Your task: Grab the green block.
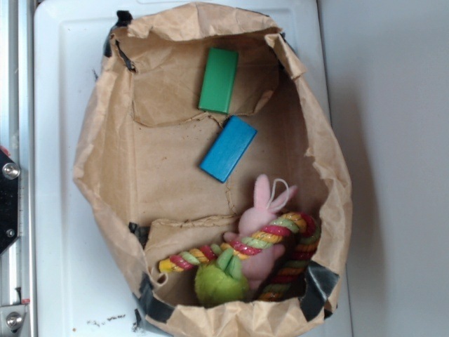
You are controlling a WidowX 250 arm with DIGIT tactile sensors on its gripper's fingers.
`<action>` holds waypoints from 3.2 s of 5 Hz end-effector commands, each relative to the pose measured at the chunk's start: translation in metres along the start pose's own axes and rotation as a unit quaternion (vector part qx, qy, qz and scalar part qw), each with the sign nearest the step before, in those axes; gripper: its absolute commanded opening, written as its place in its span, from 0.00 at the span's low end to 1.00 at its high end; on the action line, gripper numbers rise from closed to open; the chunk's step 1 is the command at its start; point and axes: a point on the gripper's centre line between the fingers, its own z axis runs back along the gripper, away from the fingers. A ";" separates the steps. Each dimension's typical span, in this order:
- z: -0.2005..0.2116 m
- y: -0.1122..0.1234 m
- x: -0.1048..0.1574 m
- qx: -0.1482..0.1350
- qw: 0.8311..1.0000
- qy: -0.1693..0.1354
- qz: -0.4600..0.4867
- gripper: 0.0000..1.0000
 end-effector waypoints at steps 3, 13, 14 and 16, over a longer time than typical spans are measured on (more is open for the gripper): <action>-0.020 -0.002 0.070 -0.005 0.994 -0.038 0.106 1.00; -0.111 0.067 0.105 0.010 0.944 -0.134 0.300 1.00; -0.111 0.067 0.105 0.010 0.944 -0.134 0.300 1.00; -0.111 0.067 0.105 0.010 0.944 -0.134 0.300 1.00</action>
